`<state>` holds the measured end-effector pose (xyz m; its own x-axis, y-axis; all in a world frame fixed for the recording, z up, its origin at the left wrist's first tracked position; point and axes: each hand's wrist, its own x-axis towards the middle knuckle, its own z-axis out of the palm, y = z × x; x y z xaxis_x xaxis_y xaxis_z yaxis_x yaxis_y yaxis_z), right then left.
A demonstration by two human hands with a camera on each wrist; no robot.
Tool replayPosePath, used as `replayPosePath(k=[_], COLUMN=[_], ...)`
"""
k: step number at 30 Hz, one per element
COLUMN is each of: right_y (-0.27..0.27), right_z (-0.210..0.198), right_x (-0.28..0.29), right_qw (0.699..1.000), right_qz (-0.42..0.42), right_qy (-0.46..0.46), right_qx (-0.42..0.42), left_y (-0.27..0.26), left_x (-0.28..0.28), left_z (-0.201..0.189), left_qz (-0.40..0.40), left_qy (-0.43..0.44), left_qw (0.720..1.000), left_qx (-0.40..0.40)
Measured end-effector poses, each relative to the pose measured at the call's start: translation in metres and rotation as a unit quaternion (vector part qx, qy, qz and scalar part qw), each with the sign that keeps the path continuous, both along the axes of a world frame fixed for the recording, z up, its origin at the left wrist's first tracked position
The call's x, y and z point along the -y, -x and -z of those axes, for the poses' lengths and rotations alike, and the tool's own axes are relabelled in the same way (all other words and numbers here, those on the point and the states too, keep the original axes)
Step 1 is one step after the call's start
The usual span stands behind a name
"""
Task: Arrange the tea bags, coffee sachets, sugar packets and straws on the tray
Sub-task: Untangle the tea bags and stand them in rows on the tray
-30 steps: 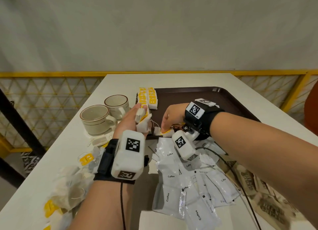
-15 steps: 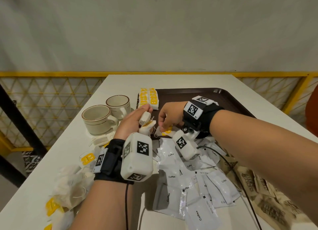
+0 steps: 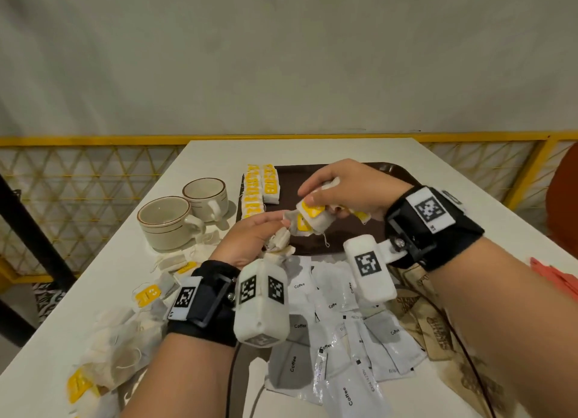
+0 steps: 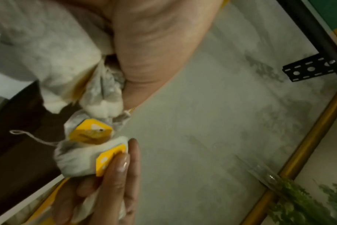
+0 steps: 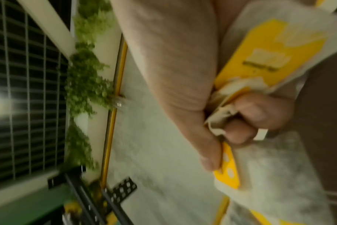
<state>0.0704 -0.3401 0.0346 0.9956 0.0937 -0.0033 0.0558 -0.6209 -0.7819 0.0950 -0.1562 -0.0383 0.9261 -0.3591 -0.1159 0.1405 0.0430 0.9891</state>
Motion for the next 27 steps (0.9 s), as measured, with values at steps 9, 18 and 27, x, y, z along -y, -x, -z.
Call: replayPosePath(k=[9, 18, 27], right_y=[0.037, 0.027, 0.038], right_z=[0.010, 0.040, 0.035], right_x=[0.005, -0.008, 0.005], right_qw=[0.982, 0.948, 0.943], right_qz=[-0.057, 0.075, 0.112], right_qy=[-0.182, -0.309, -0.296], right_qx=[-0.013, -0.007, 0.099], left_y=[-0.012, -0.005, 0.000], left_x=[0.002, 0.006, 0.013], left_z=[0.007, 0.009, 0.001], left_qz=[-0.008, 0.060, -0.022], left_qy=[0.175, 0.139, 0.243], left_qw=[0.979, 0.983, 0.952], left_qx=[-0.102, -0.105, -0.185])
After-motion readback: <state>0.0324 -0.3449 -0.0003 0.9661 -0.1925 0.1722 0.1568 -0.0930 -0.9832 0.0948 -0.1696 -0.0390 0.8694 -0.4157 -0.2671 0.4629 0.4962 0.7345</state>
